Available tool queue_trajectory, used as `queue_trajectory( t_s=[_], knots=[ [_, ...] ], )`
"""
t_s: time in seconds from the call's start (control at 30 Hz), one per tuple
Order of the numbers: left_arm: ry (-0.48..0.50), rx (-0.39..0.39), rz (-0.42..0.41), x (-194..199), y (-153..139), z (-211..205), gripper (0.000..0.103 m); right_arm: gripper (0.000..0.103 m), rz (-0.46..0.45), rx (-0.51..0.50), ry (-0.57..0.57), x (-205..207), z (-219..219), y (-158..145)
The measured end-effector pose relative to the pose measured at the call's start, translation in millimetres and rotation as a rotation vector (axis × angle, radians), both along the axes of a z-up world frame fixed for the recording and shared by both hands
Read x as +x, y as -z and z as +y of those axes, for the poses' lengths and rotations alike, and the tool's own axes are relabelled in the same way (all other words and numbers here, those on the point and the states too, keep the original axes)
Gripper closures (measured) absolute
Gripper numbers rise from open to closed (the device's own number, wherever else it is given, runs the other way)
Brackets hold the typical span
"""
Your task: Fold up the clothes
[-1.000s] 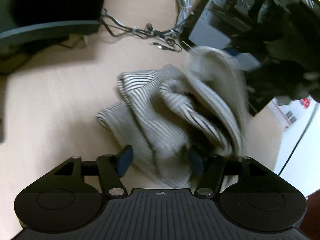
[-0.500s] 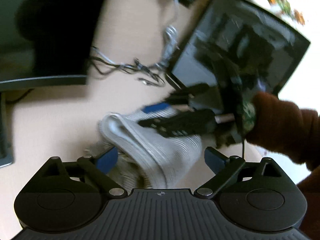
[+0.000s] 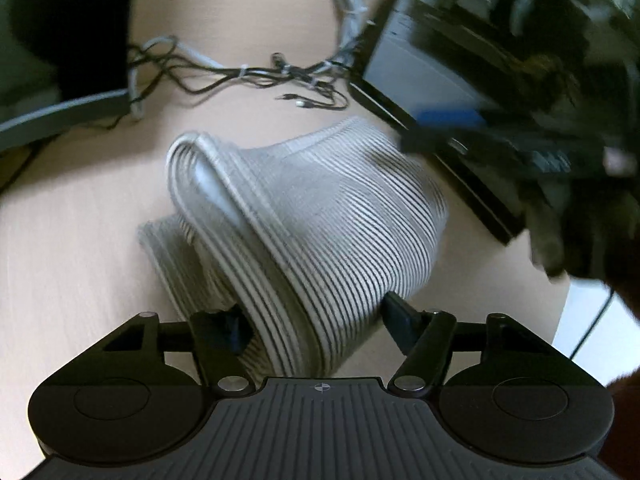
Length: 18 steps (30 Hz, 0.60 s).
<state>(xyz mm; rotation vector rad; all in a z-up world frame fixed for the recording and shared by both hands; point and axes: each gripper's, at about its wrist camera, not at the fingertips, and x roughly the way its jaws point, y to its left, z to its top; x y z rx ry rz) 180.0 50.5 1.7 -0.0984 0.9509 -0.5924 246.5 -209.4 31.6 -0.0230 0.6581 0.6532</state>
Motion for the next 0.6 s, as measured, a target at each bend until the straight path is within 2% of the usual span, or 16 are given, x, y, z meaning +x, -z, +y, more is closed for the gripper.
queue_trajectory(
  t_s=[0.17,0.23,0.27,0.33,0.37,0.47,0.6],
  knots=[
    [-0.013,-0.031,0.019,5.9,2.5,4.8,0.034,0.021,0.128,0.085,0.083,9.1,-12.0,33.6],
    [-0.008,-0.038,0.019,7.7,4.3,4.2,0.034,0.022,0.139,0.134,0.097,13.3,-7.7,39.2],
    [-0.006,-0.042,0.019,8.5,5.0,3.7,0.034,0.025,0.135,0.153,0.095,14.6,-3.2,39.9],
    [-0.002,-0.050,0.017,11.9,7.2,1.4,0.040,0.052,0.128,0.160,0.071,15.0,7.6,37.6],
    [0.000,-0.053,0.016,12.0,7.6,0.6,0.041,0.054,0.119,0.149,0.065,13.9,12.8,35.4],
    [0.009,-0.059,0.016,7.5,7.2,-1.1,0.049,0.068,0.093,0.110,0.044,7.8,22.4,29.1],
    [0.034,-0.053,0.024,-7.6,9.2,-2.1,0.059,0.078,0.080,0.082,0.011,-11.4,21.3,18.6]
  ],
)
